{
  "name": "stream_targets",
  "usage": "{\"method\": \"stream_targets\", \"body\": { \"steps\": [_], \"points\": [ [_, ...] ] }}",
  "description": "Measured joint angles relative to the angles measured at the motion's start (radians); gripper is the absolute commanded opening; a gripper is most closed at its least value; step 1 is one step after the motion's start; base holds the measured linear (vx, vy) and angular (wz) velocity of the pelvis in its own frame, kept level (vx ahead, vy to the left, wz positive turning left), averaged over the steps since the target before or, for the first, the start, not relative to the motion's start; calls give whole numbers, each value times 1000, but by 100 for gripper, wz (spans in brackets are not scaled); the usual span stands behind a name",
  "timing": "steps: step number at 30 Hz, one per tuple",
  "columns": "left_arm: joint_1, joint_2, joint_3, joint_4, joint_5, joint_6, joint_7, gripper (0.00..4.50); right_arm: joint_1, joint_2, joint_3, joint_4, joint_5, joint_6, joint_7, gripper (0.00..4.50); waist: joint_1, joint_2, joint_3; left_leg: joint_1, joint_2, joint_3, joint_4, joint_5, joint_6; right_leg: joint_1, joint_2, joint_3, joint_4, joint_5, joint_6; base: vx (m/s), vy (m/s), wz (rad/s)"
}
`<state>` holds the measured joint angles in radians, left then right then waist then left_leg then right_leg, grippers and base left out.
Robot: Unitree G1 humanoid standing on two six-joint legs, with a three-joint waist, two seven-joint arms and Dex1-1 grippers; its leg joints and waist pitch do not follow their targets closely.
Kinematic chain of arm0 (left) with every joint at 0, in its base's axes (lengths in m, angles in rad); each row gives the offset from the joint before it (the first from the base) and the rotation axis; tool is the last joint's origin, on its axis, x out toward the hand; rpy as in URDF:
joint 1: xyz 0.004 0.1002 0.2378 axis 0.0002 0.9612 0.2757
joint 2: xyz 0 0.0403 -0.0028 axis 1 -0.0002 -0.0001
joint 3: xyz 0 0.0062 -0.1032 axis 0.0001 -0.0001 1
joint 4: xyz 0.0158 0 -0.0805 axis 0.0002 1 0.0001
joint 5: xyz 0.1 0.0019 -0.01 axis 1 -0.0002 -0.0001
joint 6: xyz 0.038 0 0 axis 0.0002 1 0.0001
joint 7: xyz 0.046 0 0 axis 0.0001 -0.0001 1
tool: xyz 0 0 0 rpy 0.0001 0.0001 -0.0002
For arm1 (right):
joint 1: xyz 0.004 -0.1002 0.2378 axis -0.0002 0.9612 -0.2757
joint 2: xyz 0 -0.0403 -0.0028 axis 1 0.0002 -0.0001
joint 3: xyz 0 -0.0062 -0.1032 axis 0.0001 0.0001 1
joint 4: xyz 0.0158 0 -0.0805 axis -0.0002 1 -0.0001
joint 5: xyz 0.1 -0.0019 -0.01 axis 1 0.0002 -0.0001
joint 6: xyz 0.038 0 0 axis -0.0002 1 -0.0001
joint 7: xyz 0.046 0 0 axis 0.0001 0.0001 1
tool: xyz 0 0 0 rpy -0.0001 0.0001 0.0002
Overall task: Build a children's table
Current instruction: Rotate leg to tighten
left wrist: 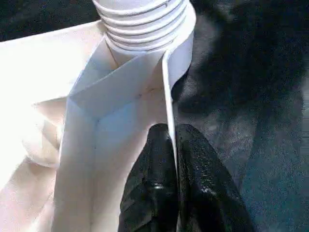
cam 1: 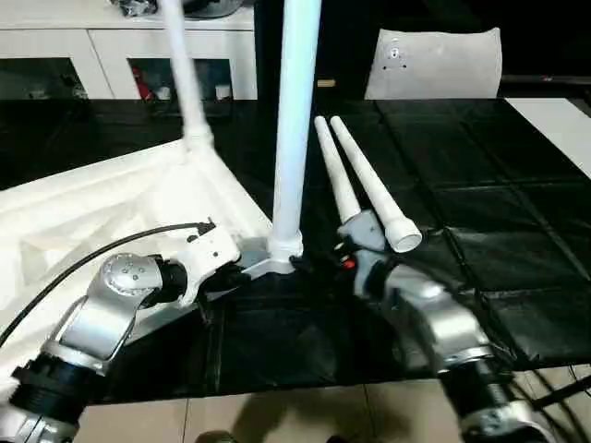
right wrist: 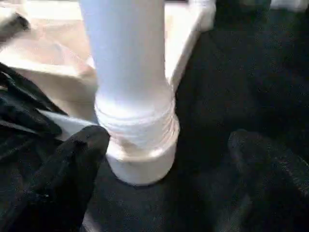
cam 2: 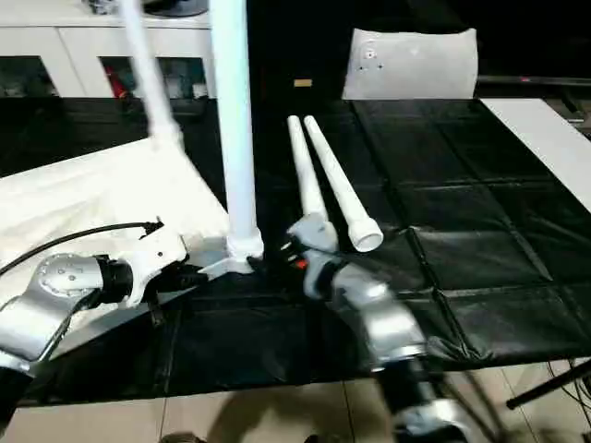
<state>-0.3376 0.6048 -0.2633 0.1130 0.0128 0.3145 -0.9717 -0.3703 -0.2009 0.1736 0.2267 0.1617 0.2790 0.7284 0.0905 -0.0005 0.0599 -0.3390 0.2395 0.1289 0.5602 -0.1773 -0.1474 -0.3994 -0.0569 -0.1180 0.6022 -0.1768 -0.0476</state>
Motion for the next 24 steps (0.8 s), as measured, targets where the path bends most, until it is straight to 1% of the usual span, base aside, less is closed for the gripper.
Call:
{"method": "stream_targets", "body": {
  "steps": [3, 7, 9, 12, 15, 17, 20, 22, 24],
  "points": [
    [-11, 15, -8, 35, -2, -63, -39, 0, 7, -38, 1, -37, 26, 2, 64, 447, 2, 0, 0, 0, 0, 0, 1, 0, 0, 1, 0, 0, 0, 0, 0, 0, 0, 0],
    [-25, 37, -19, 93, -26, -161, -133, 0, 5, -118, 31, -38, 28, -21, 184, 447, 5, -1, 0, 0, 0, 0, 3, 0, 0, 1, -1, 0, 0, 0, 1, 0, 0, 0],
    [-30, 50, -29, 108, -28, -200, -166, 0, 5, -141, 34, -41, 29, -20, 236, 447, 8, -1, -1, 0, 0, 0, 3, 0, 0, 1, -1, 0, 1, 1, 1, 0, 0, 0],
    [-44, 57, -50, 123, -30, -239, -220, 0, -2, -184, 82, -61, 29, -15, 315, 447, 15, -1, -1, 0, 0, 0, 4, 0, 1, 1, -1, 0, 2, 1, 1, 0, 0, 0],
    [-57, 57, -72, 131, -34, -275, -275, 0, -24, -203, 121, -61, 25, -15, 366, 447, 23, -2, -1, 0, 0, 1, 5, 0, 1, 1, -1, 0, 3, 0, 1, 0, 0, 0],
    [-61, 57, -87, 132, -35, -295, -300, 0, -29, -202, 133, -60, 24, -17, 381, 447, 28, -2, -1, 1, 0, 1, 6, 0, 1, 1, -1, 0, 4, 0, 1, 0, 0, 0],
    [-69, 55, -103, 140, -35, -323, -329, 0, -33, -199, 149, -41, 16, -24, 399, 447, 28, -2, -1, 1, 1, 2, 7, 0, 1, 1, -2, 1, 6, 0, 2, 0, 0, 0],
    [-76, 53, -109, 148, -32, -334, -335, 0, -38, -194, 150, -22, 14, -27, 406, 447, 27, -2, -1, 1, 1, 2, 9, 0, 0, 1, -2, 1, 8, -2, 5, 0, 0, 0],
    [-87, 52, -116, 157, -27, -335, -339, 0, -55, -187, 152, 0, 15, -27, 412, 419, 26, -2, -1, 2, 1, 2, 9, 0, 0, 1, -2, 1, 9, -2, 5, 0, 0, 0]
  ]
}}
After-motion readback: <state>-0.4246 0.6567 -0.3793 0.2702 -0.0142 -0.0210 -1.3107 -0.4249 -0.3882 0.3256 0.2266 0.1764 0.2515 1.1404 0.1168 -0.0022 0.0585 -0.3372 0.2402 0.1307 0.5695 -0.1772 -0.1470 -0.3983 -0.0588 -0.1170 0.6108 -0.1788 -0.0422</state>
